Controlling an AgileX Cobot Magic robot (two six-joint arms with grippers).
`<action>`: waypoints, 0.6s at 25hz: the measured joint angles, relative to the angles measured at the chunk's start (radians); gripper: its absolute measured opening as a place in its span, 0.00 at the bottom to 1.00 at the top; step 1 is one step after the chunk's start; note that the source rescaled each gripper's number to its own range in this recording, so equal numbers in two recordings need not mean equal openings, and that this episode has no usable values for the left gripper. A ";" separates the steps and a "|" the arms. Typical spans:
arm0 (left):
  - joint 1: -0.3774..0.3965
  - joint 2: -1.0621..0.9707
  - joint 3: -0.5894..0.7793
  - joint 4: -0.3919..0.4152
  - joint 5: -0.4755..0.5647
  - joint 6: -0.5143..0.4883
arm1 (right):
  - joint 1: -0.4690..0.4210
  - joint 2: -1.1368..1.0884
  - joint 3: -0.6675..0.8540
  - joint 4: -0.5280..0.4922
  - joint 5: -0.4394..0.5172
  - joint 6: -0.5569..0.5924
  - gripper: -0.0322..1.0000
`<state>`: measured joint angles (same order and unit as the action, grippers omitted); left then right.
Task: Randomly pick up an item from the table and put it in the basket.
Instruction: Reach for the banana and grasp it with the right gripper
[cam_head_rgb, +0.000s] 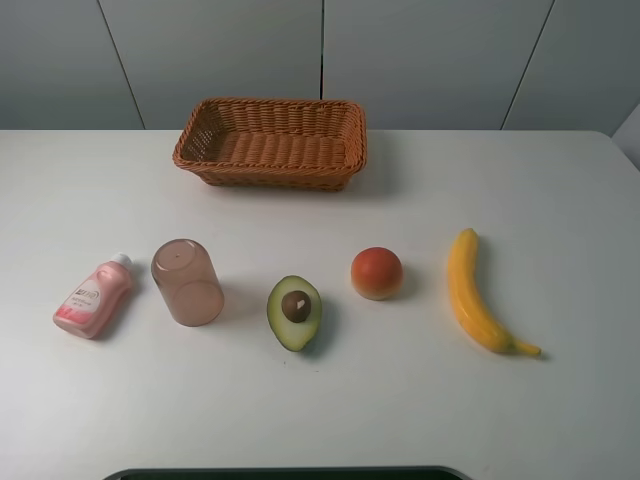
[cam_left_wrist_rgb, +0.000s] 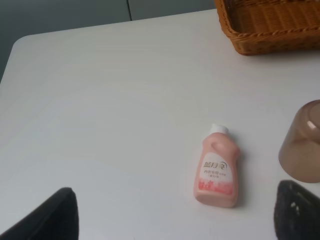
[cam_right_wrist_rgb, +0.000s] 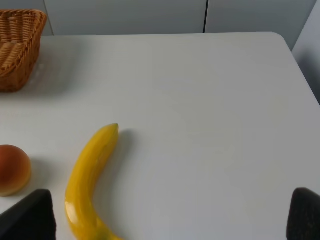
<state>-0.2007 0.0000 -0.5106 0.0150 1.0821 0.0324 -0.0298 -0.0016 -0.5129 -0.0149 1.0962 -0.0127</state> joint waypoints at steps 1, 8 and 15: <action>0.000 0.000 0.000 0.000 0.000 0.000 | 0.000 0.000 0.000 0.000 0.000 0.000 1.00; 0.000 0.000 0.000 0.000 0.000 0.000 | 0.000 0.000 0.000 0.006 0.000 0.000 1.00; 0.000 0.000 0.000 0.000 0.000 0.000 | 0.000 0.000 0.000 0.006 0.000 0.013 1.00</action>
<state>-0.2007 0.0000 -0.5106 0.0150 1.0821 0.0324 -0.0298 -0.0016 -0.5129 -0.0090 1.0962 0.0000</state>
